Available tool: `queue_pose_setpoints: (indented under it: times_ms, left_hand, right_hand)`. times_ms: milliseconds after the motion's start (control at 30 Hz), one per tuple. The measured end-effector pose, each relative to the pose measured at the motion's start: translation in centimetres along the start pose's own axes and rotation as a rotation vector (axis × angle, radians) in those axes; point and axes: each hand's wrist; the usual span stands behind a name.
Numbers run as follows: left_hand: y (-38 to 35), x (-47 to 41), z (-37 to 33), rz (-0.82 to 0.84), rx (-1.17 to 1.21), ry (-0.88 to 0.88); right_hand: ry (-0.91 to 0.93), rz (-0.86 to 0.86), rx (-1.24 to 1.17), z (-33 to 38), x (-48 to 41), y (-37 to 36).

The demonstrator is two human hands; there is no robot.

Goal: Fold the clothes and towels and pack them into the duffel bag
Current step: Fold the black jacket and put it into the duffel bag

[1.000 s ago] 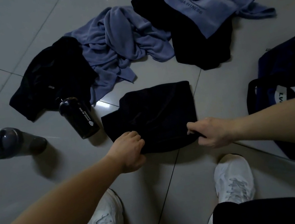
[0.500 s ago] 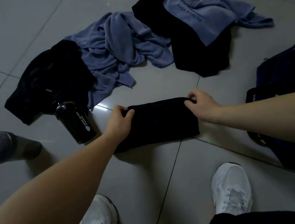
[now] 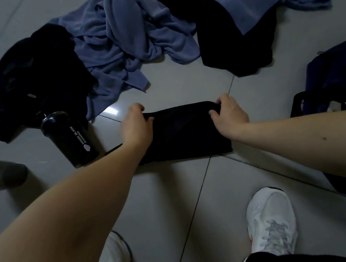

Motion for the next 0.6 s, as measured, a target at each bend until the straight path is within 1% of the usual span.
queue_pose_setpoints:
  times_ms: [100, 167, 233, 300, 333, 400, 500, 600]
  left_hand:
    - [0.2, 1.0, -0.9, -0.102, -0.28, -0.222]
    - [0.3, 2.8, -2.1, -0.101, -0.351, -0.367]
    - [-0.4, 4.8, -2.8, -0.037, -0.352, -0.498]
    - [-1.3, 7.0, -3.2, 0.082, -0.361, -0.565]
    - [-1.8, 8.0, -3.3, 0.138, -0.38, -0.559]
    - [-2.8, 9.2, -3.2, 0.211, -0.412, -0.482]
    - [-3.6, 9.1, -2.4, 0.299, -0.433, -0.378]
    - [-4.3, 8.4, -1.7, 0.346, -0.46, -0.363]
  right_hand:
    - [-0.06, -0.033, 0.024, 0.2, 0.6, 0.4]
    - [-0.138, -0.015, 0.023, 0.1, 1.3, 0.8]
    - [-0.232, 0.043, 0.029, 0.0, 1.9, 1.0]
    - [-0.329, 0.127, -0.036, -0.2, 2.4, 1.0]
    - [-0.373, 0.165, -0.092, -0.3, 2.6, 0.9]
    - [-0.435, 0.211, -0.163, -0.3, 3.0, 0.8]
    - [-0.474, 0.229, -0.186, -0.5, 3.0, 0.7]
    - [-0.498, 0.214, -0.241, -0.8, 2.7, 0.2]
Point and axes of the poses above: each hand's wrist, its own x-axis away from the middle knuckle, its own y-axis out of the back of the hand, z = x × y, and after that the axes turned 8 degrees about x, right-handed
